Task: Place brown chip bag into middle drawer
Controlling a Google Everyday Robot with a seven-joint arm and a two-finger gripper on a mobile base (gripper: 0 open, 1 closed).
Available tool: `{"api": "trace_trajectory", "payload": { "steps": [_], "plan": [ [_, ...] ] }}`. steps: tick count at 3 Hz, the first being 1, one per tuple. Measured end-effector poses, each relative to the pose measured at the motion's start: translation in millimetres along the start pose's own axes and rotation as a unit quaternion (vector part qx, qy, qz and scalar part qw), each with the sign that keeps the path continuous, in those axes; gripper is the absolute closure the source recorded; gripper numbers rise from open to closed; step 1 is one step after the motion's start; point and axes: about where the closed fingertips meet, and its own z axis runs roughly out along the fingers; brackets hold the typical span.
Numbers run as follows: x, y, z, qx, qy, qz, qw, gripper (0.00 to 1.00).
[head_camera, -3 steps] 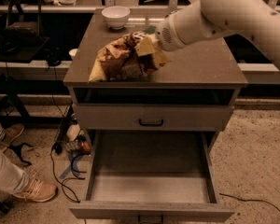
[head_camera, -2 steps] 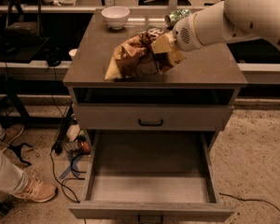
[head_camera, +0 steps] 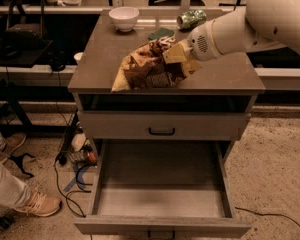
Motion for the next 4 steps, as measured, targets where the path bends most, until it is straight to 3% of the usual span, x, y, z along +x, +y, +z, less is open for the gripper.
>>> {"api": "trace_trajectory", "payload": {
  "steps": [2, 3, 4],
  "plan": [
    [79, 55, -49, -0.091, 0.005, -0.003, 0.9959, 1.00],
    [122, 76, -67, -0.143, 0.004, 0.002, 0.9897, 1.00],
    [125, 76, -65, -0.143, 0.006, 0.005, 0.9897, 1.00]
  ]
}}
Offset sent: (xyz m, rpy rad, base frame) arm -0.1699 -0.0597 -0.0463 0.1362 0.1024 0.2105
